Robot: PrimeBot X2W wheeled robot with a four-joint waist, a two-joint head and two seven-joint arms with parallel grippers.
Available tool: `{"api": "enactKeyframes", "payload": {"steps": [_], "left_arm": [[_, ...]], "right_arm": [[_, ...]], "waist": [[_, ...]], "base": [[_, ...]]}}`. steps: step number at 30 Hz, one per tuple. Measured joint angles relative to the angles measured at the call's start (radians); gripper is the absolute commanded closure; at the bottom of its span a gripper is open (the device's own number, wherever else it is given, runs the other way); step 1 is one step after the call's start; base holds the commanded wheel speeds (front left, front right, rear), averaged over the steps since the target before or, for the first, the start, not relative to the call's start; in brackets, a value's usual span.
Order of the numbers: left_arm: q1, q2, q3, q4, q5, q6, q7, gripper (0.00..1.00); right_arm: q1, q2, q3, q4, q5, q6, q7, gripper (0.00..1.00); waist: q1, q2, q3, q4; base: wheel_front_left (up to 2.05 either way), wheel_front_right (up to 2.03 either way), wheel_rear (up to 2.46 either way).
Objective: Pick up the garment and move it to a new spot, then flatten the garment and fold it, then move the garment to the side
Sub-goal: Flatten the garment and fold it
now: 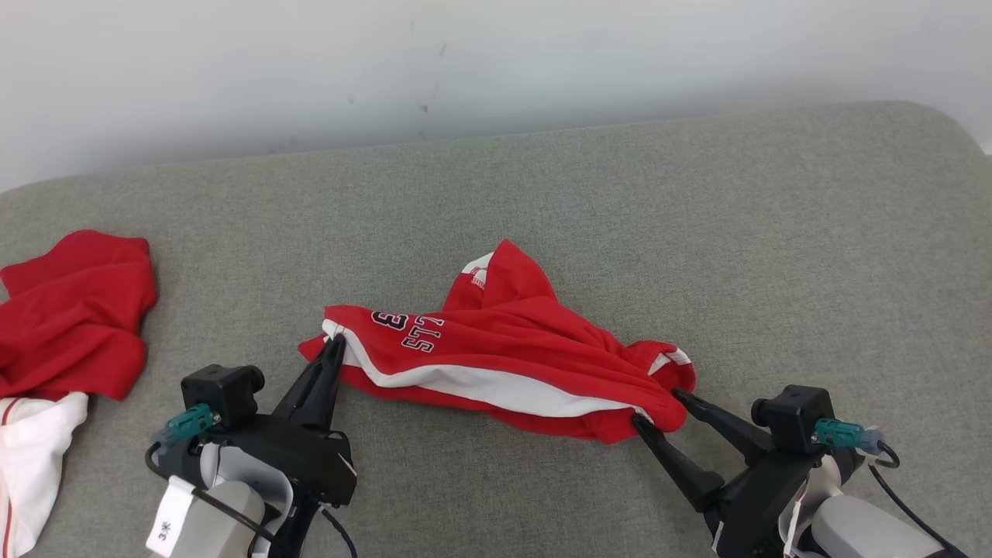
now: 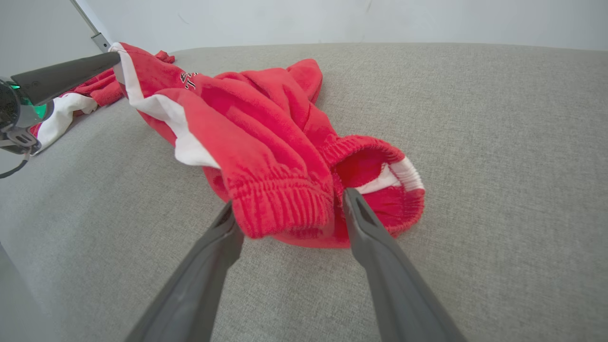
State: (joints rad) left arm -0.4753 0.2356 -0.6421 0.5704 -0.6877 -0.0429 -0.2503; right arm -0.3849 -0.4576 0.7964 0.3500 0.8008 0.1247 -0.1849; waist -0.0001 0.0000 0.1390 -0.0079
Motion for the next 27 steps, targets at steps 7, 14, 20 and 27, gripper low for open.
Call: {"api": "enactKeyframes", "payload": {"steps": [7,14,20,27], "left_arm": [[0.002,0.0,0.013,-0.015,0.015,0.007,0.0,1.0],[0.013,-0.003,0.018,-0.027,0.029,0.008,0.0,1.0],[0.022,-0.008,0.02,-0.034,0.038,0.009,0.0,1.0],[0.022,-0.015,0.02,-0.037,0.042,0.009,0.0,1.0]], "right_arm": [[0.013,-0.004,-0.001,-0.032,0.055,0.0,0.03,0.0],[0.049,-0.009,-0.006,-0.042,0.111,0.0,0.064,0.51],[0.051,-0.004,-0.005,-0.075,0.143,0.0,0.081,0.75],[0.048,-0.003,0.0,-0.093,0.159,0.0,0.092,0.75]], "waist": [[0.0,0.0001,-0.007,-0.001],[0.0,0.0001,-0.014,0.001],[0.0,0.0002,-0.015,0.006],[0.0,0.0001,-0.011,0.013]], "base": [[0.0,0.0,0.0],[0.0,0.0,0.0],[0.0,0.0,0.0],[0.0,0.0,0.0]]}}
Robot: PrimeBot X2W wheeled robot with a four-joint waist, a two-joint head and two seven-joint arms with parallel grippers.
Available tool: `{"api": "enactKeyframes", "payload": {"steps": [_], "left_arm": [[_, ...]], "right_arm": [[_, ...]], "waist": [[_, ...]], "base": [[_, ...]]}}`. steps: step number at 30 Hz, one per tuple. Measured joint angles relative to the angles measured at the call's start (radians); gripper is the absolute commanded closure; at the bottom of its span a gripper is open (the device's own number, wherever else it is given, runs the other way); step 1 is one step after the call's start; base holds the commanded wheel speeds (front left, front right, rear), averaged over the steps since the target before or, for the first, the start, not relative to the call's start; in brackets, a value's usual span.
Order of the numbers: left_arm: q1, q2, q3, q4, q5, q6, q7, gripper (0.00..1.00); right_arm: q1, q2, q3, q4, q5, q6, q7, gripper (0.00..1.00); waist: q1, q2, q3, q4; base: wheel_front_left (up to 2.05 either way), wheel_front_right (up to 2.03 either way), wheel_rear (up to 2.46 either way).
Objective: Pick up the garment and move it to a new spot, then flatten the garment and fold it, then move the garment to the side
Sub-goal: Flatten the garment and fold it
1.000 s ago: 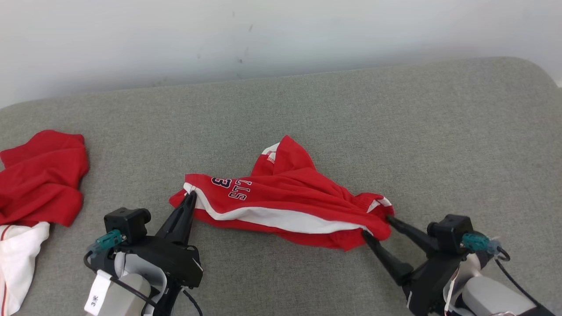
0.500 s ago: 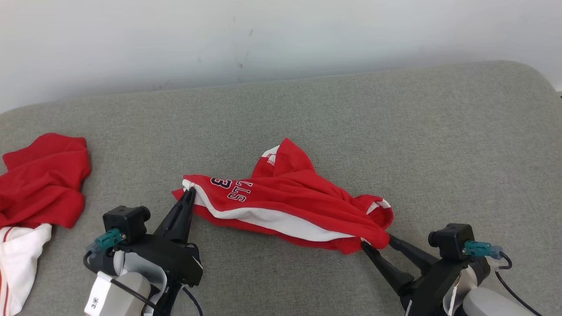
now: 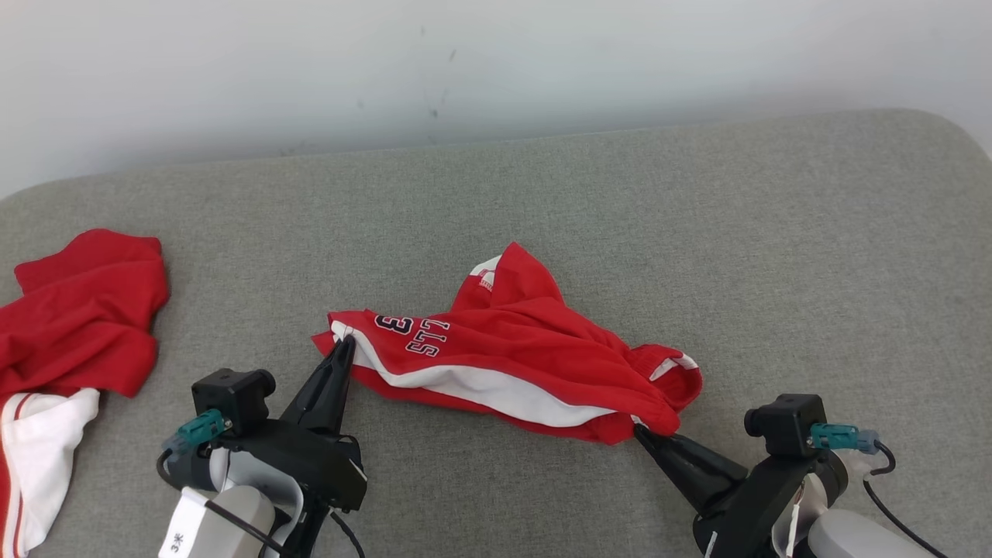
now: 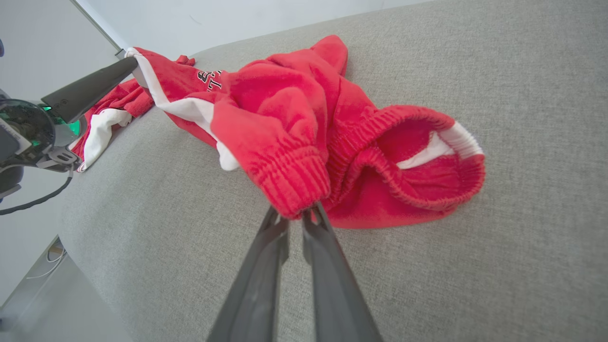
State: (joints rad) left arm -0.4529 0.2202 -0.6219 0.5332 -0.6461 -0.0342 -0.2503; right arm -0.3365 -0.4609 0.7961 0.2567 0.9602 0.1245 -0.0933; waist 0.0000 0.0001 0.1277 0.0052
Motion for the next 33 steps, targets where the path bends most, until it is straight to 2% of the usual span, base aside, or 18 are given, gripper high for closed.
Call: {"api": "enactKeyframes", "payload": {"steps": [1,2,3,4,20,33], "left_arm": [[0.0,0.0,0.001,0.0,0.004,0.0,0.0,1.0],[0.0,0.0,0.002,0.0,0.005,0.0,0.0,1.0],[0.0,-0.001,0.003,-0.001,0.005,0.0,0.0,1.0],[0.0,-0.001,0.003,-0.001,0.005,0.0,0.0,1.0],[0.001,-0.001,0.023,0.002,0.013,-0.001,0.0,1.0],[0.003,-0.003,0.025,0.007,0.021,-0.01,-0.001,1.0]], "right_arm": [[-0.001,0.0,0.0,-0.001,0.001,0.0,0.002,0.58],[-0.001,-0.001,-0.002,-0.001,0.002,0.0,0.003,0.51],[-0.001,-0.006,-0.002,-0.005,0.005,0.0,0.006,0.18],[-0.001,-0.006,-0.002,-0.005,0.005,0.0,0.006,0.0],[0.023,-0.037,0.006,-0.035,0.036,0.0,0.04,0.0],[0.03,-0.006,0.017,-0.062,0.081,0.0,0.051,0.0]], "waist": [[0.0,0.0,0.001,0.001],[0.0,0.0,0.001,0.002],[0.0,0.0,0.002,0.003],[0.0,0.0,0.002,0.003],[0.0,0.0,-0.01,-0.013],[0.0,0.0,-0.023,-0.018]], "base": [[0.0,0.0,0.0],[0.0,0.0,0.0],[0.0,0.0,0.0],[0.0,0.0,0.0],[0.0,0.0,0.0],[0.0,0.0,0.0]]}}
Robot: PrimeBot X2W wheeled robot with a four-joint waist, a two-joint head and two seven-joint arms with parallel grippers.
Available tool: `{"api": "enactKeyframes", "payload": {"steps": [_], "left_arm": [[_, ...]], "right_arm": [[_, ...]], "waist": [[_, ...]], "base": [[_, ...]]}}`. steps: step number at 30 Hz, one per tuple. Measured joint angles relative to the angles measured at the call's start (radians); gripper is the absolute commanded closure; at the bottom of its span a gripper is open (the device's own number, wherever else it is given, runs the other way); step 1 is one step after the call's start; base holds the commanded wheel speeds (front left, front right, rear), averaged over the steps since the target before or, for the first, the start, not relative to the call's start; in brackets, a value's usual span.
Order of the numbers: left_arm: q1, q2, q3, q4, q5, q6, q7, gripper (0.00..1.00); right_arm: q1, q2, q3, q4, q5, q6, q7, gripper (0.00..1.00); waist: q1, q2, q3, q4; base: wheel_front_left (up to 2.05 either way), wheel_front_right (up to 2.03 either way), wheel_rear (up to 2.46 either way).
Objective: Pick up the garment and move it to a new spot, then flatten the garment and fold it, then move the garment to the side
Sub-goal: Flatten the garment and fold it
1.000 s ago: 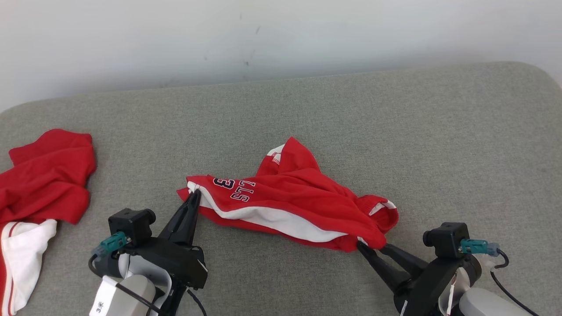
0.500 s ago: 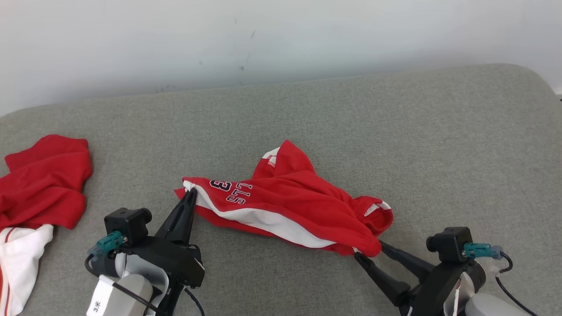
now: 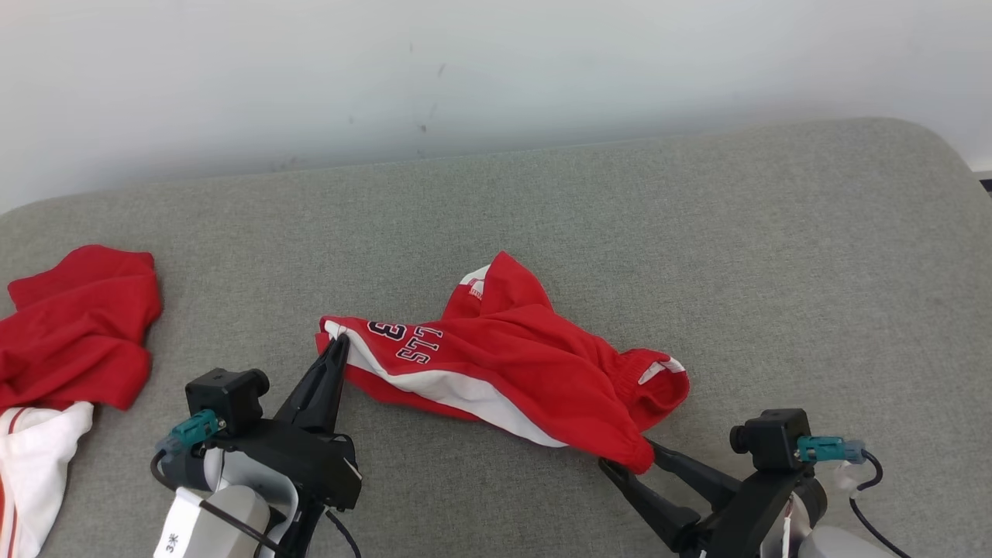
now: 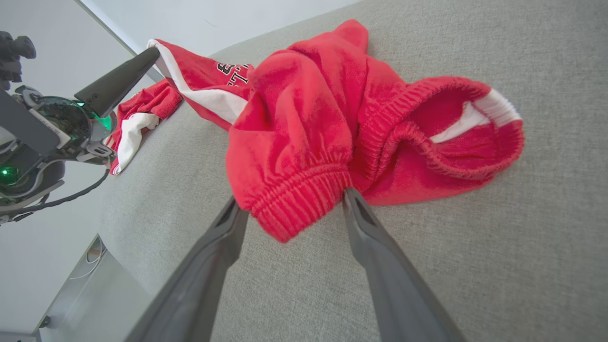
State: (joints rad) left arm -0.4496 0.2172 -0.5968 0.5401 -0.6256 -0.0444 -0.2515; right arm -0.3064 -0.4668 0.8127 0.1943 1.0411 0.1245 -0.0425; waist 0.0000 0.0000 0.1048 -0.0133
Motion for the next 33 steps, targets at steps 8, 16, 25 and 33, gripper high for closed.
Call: {"api": "enactKeyframes", "payload": {"steps": [8,16,25,33], "left_arm": [[0.012,-0.001,0.002,0.002,0.008,0.0,0.0,1.0],[0.015,-0.005,0.007,0.003,0.009,-0.001,0.0,1.0],[0.013,-0.017,0.015,0.002,0.03,-0.001,0.0,1.0],[0.009,-0.031,0.017,-0.024,0.05,0.0,0.0,1.0]], "right_arm": [[0.0,0.016,0.011,-0.002,0.012,0.0,0.003,1.0],[-0.043,-0.008,-0.008,0.007,-0.063,-0.001,-0.03,1.0],[-0.228,-0.126,-0.091,0.064,-0.1,-0.001,-0.016,1.0],[-0.232,-0.196,-0.125,0.092,0.067,0.0,0.094,1.0]], "waist": [[0.0,0.0,-0.006,0.0],[0.0,0.0,-0.009,0.001],[0.0,0.0,-0.016,0.009],[0.0002,0.0,-0.021,0.042]], "base": [[0.0,0.0,0.0],[0.0,0.0,0.0],[0.0,0.0,0.0],[0.0,0.0,0.0]]}}
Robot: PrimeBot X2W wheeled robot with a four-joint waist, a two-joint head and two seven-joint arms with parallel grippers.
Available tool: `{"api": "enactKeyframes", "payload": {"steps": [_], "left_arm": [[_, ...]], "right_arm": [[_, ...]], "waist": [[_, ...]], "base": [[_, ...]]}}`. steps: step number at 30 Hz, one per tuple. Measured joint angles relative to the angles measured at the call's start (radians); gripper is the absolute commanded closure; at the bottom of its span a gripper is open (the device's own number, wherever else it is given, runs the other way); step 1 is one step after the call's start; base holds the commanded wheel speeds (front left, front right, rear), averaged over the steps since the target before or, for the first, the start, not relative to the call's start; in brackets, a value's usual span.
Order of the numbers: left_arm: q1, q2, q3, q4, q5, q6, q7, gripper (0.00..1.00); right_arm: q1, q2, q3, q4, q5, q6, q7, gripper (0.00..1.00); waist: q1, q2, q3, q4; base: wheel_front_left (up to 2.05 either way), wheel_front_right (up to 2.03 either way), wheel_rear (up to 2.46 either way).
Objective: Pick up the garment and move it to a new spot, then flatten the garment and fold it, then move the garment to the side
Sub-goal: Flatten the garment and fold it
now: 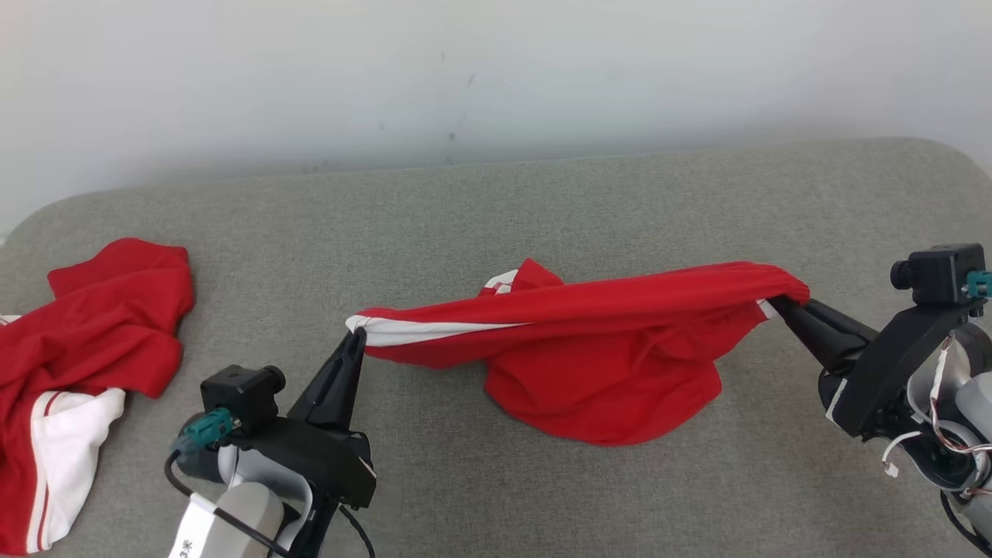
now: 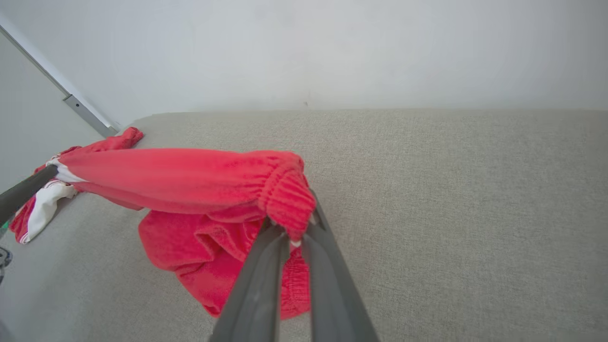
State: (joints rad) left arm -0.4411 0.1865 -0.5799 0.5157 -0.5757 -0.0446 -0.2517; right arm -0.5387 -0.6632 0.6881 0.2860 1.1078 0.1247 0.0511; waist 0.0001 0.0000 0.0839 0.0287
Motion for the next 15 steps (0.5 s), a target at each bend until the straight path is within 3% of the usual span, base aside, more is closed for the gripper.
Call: {"api": "enactKeyframes", "payload": {"steps": [4,6,15], "left_arm": [[0.001,0.029,0.022,-0.025,0.009,0.01,0.0,1.0],[0.001,0.041,0.029,-0.03,0.009,0.01,0.0,1.0],[-0.046,0.044,-0.005,0.026,0.048,-0.01,0.004,1.0]], "right_arm": [[0.035,-0.012,0.024,-0.06,0.13,0.0,0.089,1.0],[0.05,-0.007,0.048,-0.071,0.143,0.0,0.119,1.0],[-0.02,0.062,0.072,-0.004,0.071,-0.002,0.133,1.0]], "waist": [[0.0,0.0,0.002,0.007],[-0.0001,0.0,0.004,0.004],[0.0,0.0,0.029,-0.018]], "base": [[0.0,0.0,0.0],[0.0,0.0,0.0],[0.0,0.0,0.0]]}}
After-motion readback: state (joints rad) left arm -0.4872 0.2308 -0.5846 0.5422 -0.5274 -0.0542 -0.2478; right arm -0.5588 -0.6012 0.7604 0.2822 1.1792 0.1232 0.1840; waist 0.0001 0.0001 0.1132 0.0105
